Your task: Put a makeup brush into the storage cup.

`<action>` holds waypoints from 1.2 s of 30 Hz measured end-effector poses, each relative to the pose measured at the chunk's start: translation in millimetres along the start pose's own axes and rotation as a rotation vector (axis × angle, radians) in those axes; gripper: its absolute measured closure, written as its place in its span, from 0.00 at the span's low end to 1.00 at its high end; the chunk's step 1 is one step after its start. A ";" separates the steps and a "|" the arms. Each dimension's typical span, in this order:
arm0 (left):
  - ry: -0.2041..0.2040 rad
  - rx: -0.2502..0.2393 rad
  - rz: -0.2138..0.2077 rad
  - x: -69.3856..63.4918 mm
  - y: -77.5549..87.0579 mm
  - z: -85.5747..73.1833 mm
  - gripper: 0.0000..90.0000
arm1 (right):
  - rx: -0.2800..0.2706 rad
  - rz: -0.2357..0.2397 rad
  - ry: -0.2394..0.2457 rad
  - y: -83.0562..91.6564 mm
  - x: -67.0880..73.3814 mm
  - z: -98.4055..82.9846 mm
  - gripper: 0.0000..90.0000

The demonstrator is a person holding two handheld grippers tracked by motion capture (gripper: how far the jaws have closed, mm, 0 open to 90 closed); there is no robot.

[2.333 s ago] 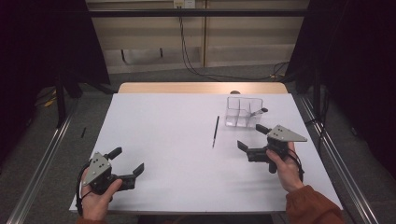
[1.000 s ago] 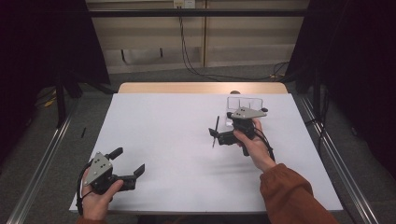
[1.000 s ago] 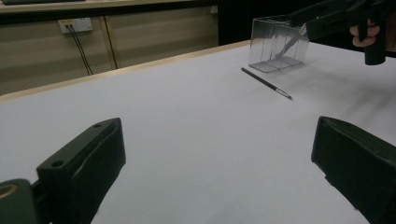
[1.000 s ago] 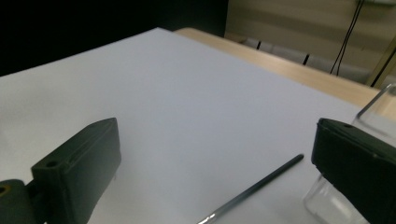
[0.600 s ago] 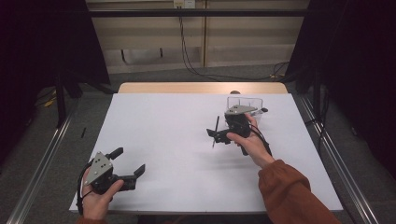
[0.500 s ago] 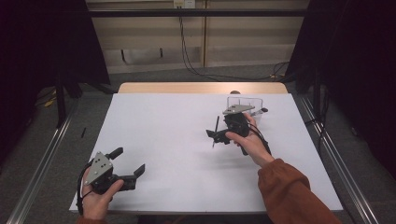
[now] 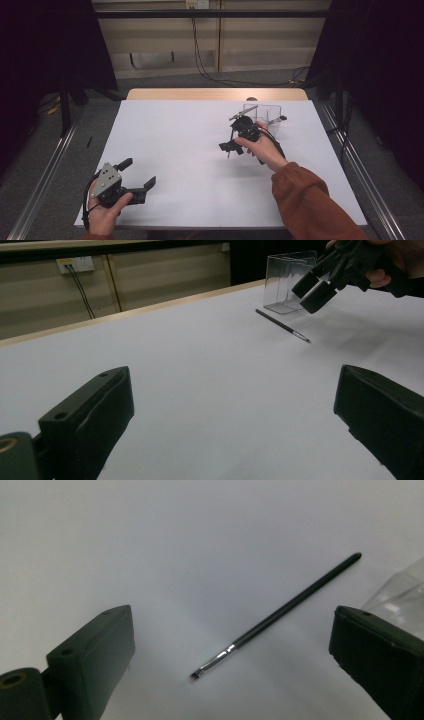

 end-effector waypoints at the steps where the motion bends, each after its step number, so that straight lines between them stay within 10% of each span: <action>1: 0.002 0.001 0.000 -0.1 -0.1 -0.2 0.03 | 0.025 -0.002 -0.004 -2.7 -1.0 -1.5 0.05; 36: -0.012 0.021 -0.022 -2.1 -2.9 -1.4 0.03 | 0.402 -0.071 -0.061 -38.3 -5.9 4.5 0.14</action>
Point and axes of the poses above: each handheld gripper's, and its own axes: y roughly backward along the jaws, z roughly out of its top, x roughly to its left, the point moved 6 cm from there along -y, roughly forward along the jaws, and after that the axes turned 1 degree about -z, right-handed, at the moved point
